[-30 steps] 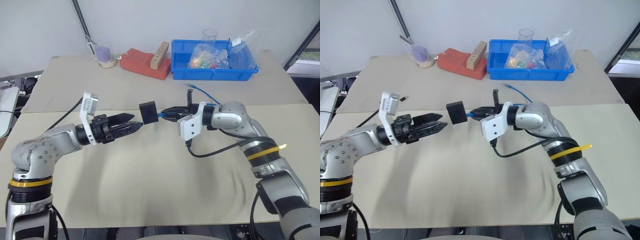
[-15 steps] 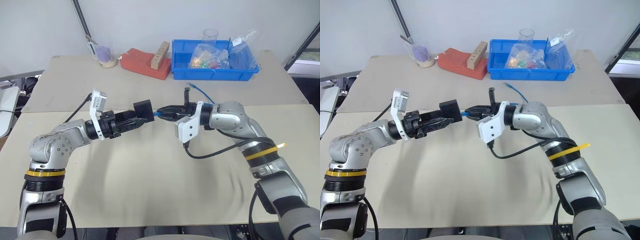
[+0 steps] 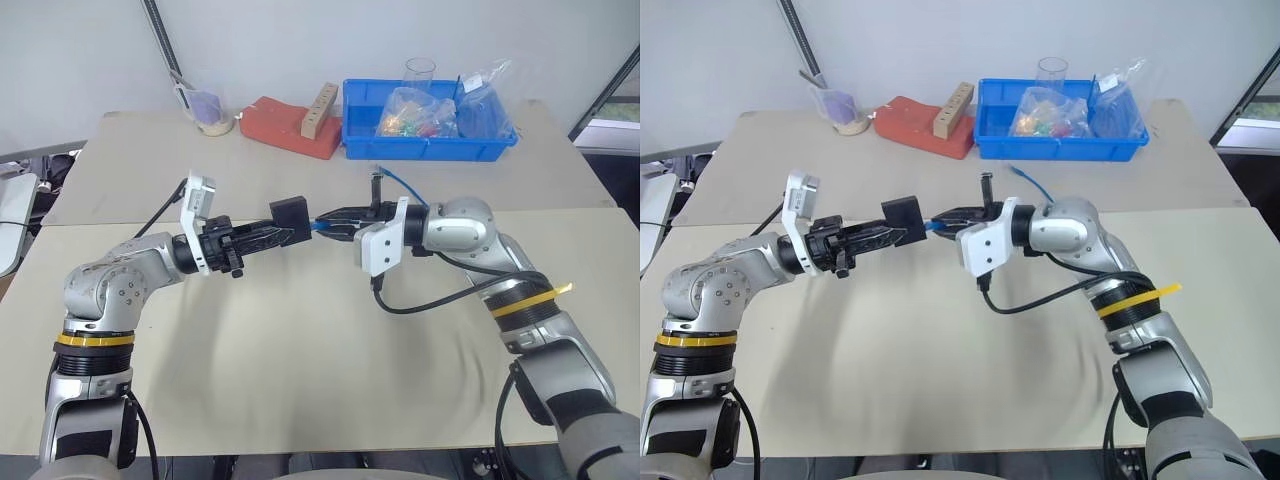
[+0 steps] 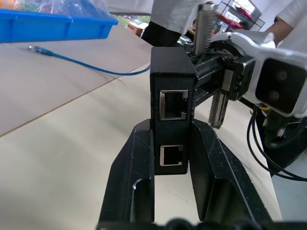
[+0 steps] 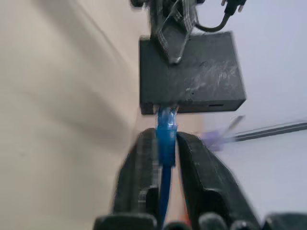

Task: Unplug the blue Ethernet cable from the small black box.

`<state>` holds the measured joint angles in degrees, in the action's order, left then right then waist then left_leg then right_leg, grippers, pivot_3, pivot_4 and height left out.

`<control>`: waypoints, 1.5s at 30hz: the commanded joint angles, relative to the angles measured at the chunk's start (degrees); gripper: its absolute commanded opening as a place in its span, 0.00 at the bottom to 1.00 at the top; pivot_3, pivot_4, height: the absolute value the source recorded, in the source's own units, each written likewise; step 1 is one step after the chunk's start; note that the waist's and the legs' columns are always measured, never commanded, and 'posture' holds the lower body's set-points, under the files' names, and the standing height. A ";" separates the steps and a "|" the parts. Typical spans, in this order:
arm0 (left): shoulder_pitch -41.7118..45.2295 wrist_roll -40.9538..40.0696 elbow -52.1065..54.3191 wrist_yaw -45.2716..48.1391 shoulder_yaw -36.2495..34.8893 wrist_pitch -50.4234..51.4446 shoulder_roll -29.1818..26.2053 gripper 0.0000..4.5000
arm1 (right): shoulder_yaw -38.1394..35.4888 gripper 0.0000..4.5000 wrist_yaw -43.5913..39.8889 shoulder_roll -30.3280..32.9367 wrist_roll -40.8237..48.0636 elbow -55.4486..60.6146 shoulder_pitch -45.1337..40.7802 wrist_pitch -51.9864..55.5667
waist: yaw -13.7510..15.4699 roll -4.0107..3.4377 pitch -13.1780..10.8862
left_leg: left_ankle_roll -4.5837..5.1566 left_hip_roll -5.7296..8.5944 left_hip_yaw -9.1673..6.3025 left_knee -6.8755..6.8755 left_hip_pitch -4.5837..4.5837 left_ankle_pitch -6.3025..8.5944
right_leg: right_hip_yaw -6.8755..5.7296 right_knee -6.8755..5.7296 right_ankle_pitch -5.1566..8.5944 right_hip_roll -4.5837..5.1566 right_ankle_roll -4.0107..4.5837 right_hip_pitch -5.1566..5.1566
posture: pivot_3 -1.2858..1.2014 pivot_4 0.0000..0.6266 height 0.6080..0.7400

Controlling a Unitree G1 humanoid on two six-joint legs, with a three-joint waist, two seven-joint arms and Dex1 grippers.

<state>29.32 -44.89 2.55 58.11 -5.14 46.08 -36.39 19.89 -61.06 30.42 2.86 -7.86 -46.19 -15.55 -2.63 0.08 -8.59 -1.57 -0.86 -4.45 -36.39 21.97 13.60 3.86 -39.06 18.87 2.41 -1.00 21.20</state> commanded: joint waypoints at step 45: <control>2.97 6.11 4.14 14.30 4.21 -9.48 -3.68 0.11 | -2.79 0.56 -19.17 -1.04 21.62 -3.74 -13.22 59.88 | 0.04 -0.01 -0.01 | 0.06 0.04 -0.05 -0.11 0.09 0.03 | -0.09 0.15 0.00 0.00 0.00 0.07 | 0.52 0.24 1.00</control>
<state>31.30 -38.34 4.64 72.03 -0.43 37.61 -40.04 17.48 -79.09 29.64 24.16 -12.54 -57.84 45.49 -2.59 0.07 -8.59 -1.51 -0.82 -4.50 -36.49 22.06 13.63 3.78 -38.91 18.88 2.41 -1.00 21.27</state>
